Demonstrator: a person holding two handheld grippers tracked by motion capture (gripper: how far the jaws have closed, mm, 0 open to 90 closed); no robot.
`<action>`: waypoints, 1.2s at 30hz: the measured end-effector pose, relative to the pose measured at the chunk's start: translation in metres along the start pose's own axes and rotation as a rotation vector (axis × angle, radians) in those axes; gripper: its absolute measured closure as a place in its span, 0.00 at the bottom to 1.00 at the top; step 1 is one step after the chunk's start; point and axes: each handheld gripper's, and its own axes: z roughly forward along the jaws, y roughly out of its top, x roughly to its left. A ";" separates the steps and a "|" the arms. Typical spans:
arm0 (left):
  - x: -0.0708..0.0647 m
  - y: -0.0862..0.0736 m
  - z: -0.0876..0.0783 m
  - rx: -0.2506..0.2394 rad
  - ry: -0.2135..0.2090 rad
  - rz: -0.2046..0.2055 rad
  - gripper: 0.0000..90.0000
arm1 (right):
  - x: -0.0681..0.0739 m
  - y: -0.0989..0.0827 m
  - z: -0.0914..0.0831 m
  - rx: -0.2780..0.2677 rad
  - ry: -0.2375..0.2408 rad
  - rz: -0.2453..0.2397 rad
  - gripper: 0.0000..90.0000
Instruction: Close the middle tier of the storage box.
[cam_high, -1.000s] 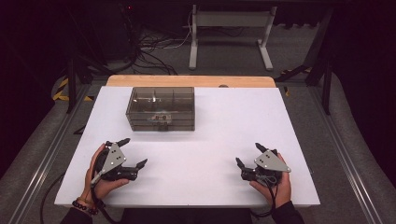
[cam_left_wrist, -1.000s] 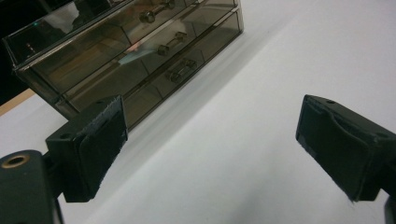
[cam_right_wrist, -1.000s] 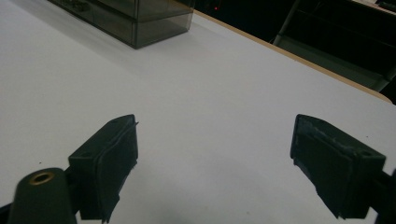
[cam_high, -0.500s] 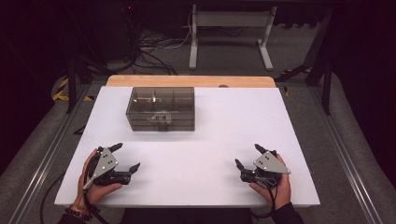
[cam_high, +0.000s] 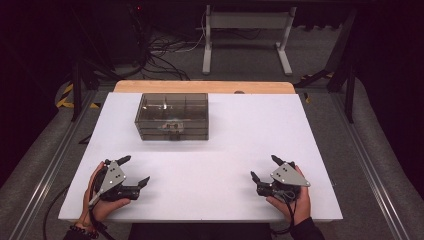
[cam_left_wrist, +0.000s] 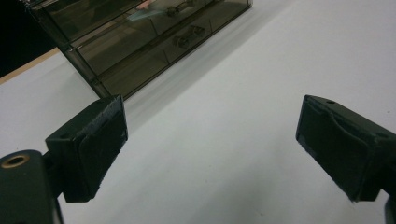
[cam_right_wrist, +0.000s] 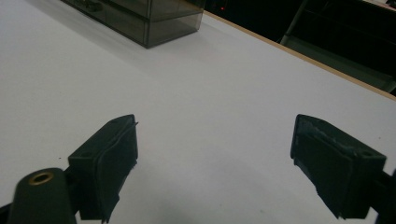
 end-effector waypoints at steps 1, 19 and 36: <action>0.000 0.000 0.000 0.004 0.008 0.011 0.11 | -0.001 0.000 0.000 0.000 0.000 -0.001 0.17; -0.002 0.003 -0.002 -0.007 0.014 0.013 0.11 | 0.000 0.002 -0.002 -0.009 -0.009 -0.004 0.17; -0.003 0.002 0.001 0.016 0.026 0.017 0.11 | 0.000 0.001 -0.002 -0.009 -0.009 -0.008 0.16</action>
